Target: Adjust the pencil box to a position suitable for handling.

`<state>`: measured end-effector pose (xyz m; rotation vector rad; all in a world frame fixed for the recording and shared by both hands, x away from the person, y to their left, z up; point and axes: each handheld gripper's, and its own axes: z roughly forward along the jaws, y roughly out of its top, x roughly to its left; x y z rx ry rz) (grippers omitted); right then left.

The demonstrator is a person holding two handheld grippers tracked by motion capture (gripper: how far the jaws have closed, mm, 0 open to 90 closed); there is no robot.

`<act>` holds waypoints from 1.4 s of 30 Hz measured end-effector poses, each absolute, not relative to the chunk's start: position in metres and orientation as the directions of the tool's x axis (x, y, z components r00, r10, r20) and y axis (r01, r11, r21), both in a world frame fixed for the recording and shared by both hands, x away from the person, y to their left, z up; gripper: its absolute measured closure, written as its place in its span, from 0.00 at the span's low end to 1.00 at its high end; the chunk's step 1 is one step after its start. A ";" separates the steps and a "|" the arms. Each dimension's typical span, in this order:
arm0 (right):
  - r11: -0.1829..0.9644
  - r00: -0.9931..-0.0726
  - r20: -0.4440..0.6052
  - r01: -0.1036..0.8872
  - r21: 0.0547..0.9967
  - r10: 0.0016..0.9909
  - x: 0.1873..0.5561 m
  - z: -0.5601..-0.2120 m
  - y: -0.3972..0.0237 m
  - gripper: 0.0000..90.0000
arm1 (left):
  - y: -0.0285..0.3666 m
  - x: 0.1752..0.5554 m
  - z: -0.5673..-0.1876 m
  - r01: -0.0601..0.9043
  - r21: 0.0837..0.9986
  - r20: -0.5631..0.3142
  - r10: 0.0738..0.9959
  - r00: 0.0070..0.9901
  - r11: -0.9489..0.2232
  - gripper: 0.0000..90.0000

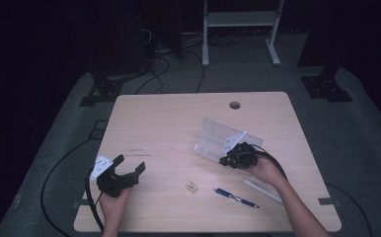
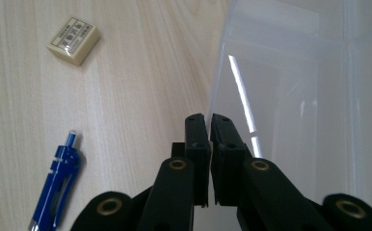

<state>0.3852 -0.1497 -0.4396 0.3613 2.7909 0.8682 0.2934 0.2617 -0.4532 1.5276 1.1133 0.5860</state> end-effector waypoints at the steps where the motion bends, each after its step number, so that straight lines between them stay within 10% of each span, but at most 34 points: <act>1: 0.799 -0.956 -0.107 0.165 0.578 0.274 0.385 -0.441 -0.145 0.96 | 0.262 0.293 -0.453 0.334 0.941 -0.196 0.878 0.436 0.045 0.04; 42: 0.774 -0.974 -0.017 0.170 0.610 0.227 0.386 -0.470 -0.120 0.86 | 0.261 0.293 -0.454 0.338 0.940 -0.203 0.876 0.439 0.048 0.04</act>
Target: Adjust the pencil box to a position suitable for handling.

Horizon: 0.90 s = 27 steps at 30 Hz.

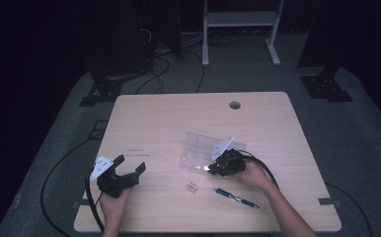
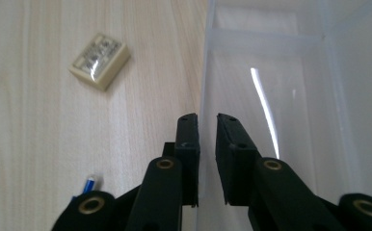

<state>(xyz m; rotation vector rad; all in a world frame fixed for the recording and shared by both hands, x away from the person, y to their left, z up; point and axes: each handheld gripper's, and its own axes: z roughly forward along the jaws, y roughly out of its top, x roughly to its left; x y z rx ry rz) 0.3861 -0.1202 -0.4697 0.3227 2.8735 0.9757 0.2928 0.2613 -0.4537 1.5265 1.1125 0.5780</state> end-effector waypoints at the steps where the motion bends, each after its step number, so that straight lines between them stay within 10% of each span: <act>1: 0.762 -0.972 -0.010 0.178 0.622 0.235 0.386 -0.467 -0.122 0.84 | 0.262 0.293 -0.454 0.338 0.940 -0.203 0.875 0.439 0.048 0.04; 18: 0.594 -0.907 0.059 0.321 0.737 0.416 0.348 -0.441 -0.188 0.42 | 0.261 0.296 -0.456 0.345 0.937 -0.212 0.869 0.446 0.051 0.04; 27: 0.508 -0.868 0.071 0.351 0.787 0.491 0.313 -0.444 -0.222 0.36 | 0.260 0.295 -0.456 0.343 0.938 -0.201 0.872 0.447 0.040 0.04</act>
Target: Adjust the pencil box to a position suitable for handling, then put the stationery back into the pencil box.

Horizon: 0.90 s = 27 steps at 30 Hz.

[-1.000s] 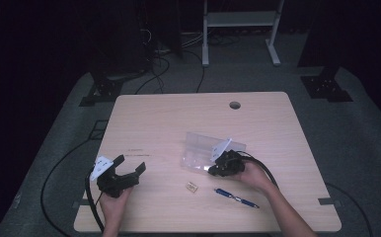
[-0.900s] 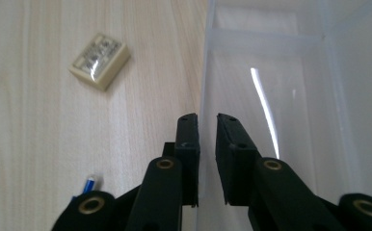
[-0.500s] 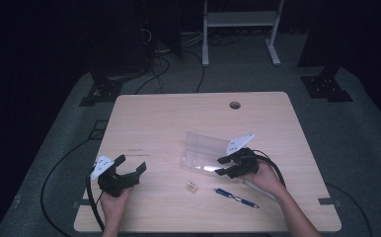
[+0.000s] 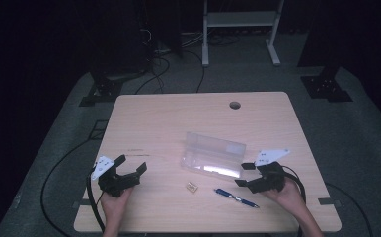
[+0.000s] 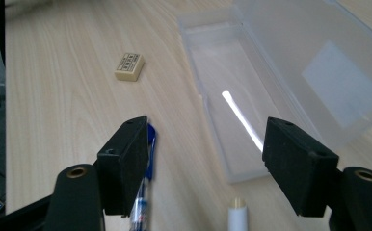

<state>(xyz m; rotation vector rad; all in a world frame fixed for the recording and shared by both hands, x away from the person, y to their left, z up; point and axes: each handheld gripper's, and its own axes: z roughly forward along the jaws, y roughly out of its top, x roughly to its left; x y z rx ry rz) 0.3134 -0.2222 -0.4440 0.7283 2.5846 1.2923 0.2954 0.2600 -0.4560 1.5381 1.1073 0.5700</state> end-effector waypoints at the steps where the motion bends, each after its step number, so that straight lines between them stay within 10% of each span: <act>1: 0.497 -0.864 0.072 0.353 0.792 0.498 0.310 -0.446 -0.226 0.36 | 0.260 0.296 -0.456 0.345 0.938 -0.204 0.873 0.444 0.044 0.04; 27: 0.496 -0.815 0.076 0.420 0.760 0.574 0.275 -0.458 -0.261 0.35 | 0.253 0.295 -0.454 0.337 0.941 -0.192 0.872 0.450 0.032 0.04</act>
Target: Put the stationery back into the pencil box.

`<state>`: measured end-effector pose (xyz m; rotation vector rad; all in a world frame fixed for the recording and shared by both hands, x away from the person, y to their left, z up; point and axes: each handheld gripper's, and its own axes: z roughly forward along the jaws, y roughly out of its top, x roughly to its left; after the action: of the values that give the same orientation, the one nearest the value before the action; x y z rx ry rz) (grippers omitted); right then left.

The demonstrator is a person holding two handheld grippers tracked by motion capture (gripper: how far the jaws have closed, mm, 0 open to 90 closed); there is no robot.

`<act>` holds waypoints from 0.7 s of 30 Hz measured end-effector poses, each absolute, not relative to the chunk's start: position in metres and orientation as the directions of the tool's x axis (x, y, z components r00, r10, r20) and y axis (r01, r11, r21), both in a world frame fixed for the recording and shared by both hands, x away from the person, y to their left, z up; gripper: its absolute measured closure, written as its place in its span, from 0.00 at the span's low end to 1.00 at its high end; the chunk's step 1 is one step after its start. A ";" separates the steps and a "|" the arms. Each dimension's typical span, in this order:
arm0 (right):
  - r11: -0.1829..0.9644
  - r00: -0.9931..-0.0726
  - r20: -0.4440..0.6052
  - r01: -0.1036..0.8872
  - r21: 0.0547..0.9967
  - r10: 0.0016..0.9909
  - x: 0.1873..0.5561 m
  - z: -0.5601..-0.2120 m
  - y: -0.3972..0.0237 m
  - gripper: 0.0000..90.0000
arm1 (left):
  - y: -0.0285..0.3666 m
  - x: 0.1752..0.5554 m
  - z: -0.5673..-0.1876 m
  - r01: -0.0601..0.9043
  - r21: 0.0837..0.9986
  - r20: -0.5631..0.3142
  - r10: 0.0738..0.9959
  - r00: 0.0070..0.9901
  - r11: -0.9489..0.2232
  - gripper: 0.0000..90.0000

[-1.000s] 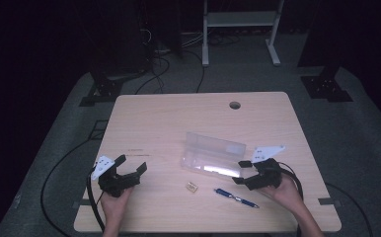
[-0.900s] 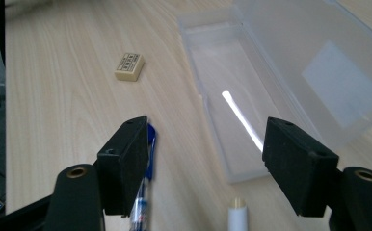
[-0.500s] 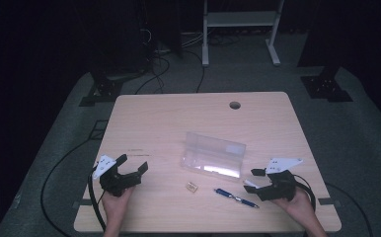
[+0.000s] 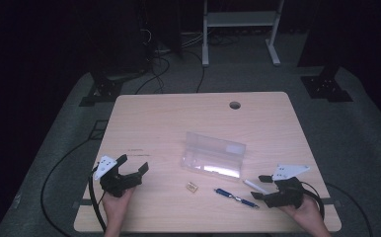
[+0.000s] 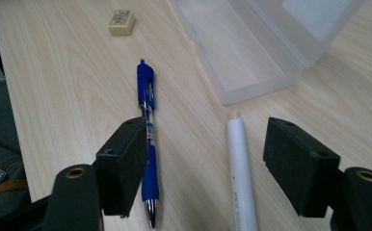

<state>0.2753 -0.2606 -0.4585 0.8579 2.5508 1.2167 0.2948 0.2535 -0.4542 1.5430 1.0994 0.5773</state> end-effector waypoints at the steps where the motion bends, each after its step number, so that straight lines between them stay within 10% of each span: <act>1: 0.496 -0.815 0.076 0.420 0.760 0.574 0.275 -0.458 -0.261 0.35 | 0.253 0.295 -0.454 0.338 0.941 -0.189 0.873 0.451 0.029 0.04; 21: 0.543 -0.788 0.035 0.456 0.705 0.615 0.268 -0.469 -0.268 0.56 | 0.254 0.296 -0.454 0.335 0.942 -0.191 0.871 0.452 0.033 0.04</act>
<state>0.2682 -0.2676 -0.4685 0.9030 2.5635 1.0763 0.2956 0.2539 -0.4538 1.5412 1.0962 0.5777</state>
